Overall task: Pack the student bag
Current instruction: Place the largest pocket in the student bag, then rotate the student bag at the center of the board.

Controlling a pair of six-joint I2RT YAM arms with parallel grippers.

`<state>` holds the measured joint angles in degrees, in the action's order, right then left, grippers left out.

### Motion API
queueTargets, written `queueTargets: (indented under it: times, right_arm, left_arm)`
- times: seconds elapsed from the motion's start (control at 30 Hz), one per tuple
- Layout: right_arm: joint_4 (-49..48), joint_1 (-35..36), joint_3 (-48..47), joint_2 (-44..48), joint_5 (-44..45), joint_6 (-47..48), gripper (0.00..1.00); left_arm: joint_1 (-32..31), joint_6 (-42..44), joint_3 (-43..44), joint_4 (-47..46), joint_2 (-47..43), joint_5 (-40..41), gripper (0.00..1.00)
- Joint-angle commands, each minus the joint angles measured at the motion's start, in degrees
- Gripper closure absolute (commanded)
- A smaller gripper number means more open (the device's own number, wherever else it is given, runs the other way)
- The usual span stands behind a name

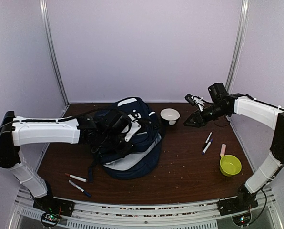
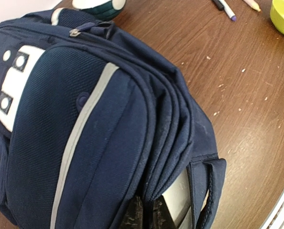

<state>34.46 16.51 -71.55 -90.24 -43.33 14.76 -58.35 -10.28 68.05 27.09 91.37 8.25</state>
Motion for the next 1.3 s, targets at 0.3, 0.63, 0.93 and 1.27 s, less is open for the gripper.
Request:
queueTargets:
  times: [0.3,0.63,0.93,1.27]
  right_arm:
    - [-1.21,0.14,1.15,-0.57,1.22,0.28,0.66]
    - [-0.21,-0.14,0.70,-0.22,2.57,0.51,0.66]
    - [-0.17,-0.19,0.88,-0.07,1.70,0.28,0.66]
    - [-0.18,-0.25,0.69,-0.12,-0.02,0.34,0.66]
  left_arm:
    - [2.40,-1.48,-0.31,-4.90,-2.81,-0.29,1.00]
    - [0.25,4.87,15.29,-4.01,11.48,-4.71,1.00]
    - [-0.28,3.48,9.51,-2.79,4.21,2.22,0.37]
    - [5.43,-11.29,-11.48,0.88,-13.80,14.39,0.31]
